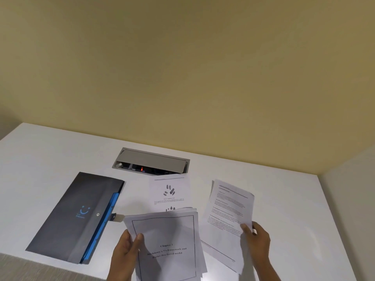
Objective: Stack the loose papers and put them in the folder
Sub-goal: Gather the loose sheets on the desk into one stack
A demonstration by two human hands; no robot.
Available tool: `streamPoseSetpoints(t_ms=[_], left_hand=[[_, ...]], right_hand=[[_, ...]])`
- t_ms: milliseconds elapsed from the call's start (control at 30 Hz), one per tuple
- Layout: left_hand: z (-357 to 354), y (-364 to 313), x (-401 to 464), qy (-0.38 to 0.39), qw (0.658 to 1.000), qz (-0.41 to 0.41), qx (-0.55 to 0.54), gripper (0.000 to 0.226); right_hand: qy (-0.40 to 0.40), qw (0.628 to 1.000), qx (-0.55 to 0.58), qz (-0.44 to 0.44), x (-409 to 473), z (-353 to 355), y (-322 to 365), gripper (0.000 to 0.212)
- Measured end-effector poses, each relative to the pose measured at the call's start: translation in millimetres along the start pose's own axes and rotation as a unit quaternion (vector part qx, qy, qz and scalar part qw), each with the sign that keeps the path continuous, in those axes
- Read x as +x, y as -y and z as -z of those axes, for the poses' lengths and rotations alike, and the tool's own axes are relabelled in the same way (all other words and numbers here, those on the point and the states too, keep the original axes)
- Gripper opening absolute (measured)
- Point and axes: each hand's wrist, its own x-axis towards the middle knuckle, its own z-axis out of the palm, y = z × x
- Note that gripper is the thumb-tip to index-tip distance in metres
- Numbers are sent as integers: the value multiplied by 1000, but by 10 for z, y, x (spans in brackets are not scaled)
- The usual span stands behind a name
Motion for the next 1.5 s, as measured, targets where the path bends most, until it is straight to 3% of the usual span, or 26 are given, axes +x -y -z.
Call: streamPoseSetpoints(t_ms=[200, 500, 667, 867, 1100, 1167, 1233, 1333, 1367, 1500], left_hand=[[50, 12, 33, 14, 999, 13, -42, 26], [-38, -33, 34, 28, 997, 33, -68, 24], [-74, -10, 29, 9, 998, 38, -52, 12], [-36, 48, 29, 2, 998, 45, -40, 17], [93, 52, 73, -19, 995, 60, -75, 16], [139, 70, 87, -25, 995, 55, -84, 20], [180, 91, 93, -35, 994, 52, -86, 20], [244, 134, 95, -53, 995, 51, -73, 19], [269, 145, 94, -58, 995, 47, -63, 19], [354, 143, 70, -69, 997, 43, -20, 28]], right_hand=[[51, 994, 83, 45, -261, 119, 147, 18], [254, 958, 108, 79, -780, -224, 446, 29], [340, 933, 93, 72, -924, -444, 456, 21], [388, 917, 30, 86, -965, -622, 447, 27], [478, 878, 6, 30, -875, -761, 589, 30], [463, 886, -4, 6, -756, -848, 683, 39], [396, 918, -18, 7, -638, -989, 823, 46], [304, 945, -78, 96, -452, -1246, 1059, 10], [291, 943, -104, 127, -394, -1328, 1146, 7], [313, 879, -280, 226, -129, -1594, 1475, 69]])
